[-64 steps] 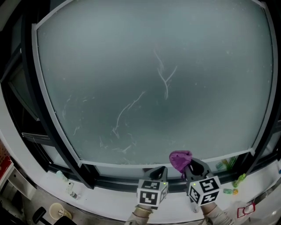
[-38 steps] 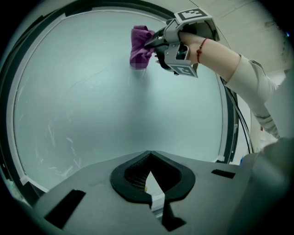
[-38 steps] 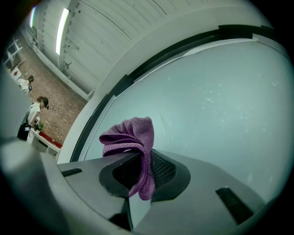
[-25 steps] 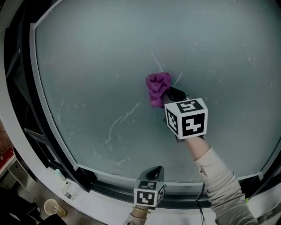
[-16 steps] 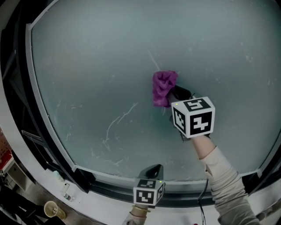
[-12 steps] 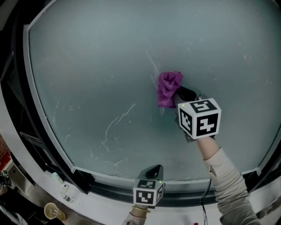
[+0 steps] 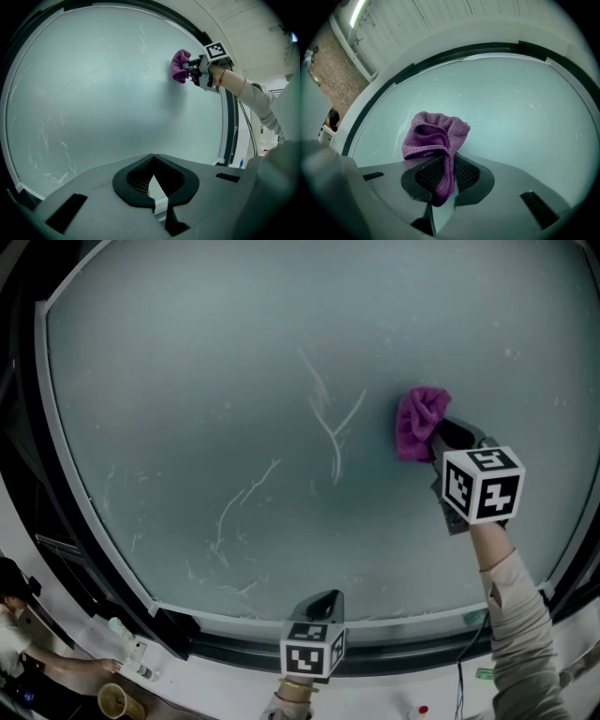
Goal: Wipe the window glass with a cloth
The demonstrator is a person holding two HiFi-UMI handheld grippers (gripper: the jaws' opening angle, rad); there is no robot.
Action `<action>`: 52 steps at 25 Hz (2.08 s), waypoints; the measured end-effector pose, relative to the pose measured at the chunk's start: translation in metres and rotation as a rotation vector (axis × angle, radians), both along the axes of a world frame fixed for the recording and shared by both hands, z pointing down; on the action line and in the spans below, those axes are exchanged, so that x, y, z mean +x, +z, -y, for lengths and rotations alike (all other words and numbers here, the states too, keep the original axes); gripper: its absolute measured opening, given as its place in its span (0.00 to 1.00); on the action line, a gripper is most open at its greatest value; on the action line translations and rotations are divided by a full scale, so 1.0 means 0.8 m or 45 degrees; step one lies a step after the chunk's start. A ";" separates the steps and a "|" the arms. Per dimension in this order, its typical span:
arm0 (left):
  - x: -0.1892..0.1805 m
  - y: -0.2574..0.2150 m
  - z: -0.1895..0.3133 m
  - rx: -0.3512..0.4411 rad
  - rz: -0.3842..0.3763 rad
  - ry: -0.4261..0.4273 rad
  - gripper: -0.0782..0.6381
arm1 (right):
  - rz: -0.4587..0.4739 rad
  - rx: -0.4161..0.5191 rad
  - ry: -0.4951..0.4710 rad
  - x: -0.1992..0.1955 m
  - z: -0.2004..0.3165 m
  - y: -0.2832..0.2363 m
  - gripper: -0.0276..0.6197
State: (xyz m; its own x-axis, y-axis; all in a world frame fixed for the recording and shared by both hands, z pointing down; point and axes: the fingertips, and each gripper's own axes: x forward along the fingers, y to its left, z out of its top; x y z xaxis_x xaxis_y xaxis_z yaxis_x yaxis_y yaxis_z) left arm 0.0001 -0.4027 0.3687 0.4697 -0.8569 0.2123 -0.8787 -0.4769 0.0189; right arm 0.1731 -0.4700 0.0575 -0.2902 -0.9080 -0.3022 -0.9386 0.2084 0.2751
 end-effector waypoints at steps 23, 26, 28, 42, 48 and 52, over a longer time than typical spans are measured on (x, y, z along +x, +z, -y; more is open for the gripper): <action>-0.032 -0.007 0.000 0.012 -0.004 -0.010 0.12 | 0.102 -0.015 0.317 0.147 -0.014 0.005 0.12; -0.047 -0.008 0.004 0.011 -0.014 -0.040 0.12 | 0.143 0.000 0.267 0.131 -0.028 0.012 0.12; -0.059 -0.009 0.005 0.012 -0.018 -0.066 0.12 | 0.169 0.005 0.219 0.113 -0.039 0.021 0.12; -0.120 0.001 0.006 0.006 -0.033 -0.197 0.12 | 0.175 -0.051 -0.232 -0.073 -0.062 0.099 0.12; -0.139 0.006 0.002 -0.004 -0.026 -0.238 0.12 | 0.119 -0.139 -0.368 -0.160 -0.043 0.136 0.12; -0.148 0.010 0.000 -0.011 -0.031 -0.263 0.12 | 0.079 -0.192 -0.417 -0.207 -0.027 0.150 0.12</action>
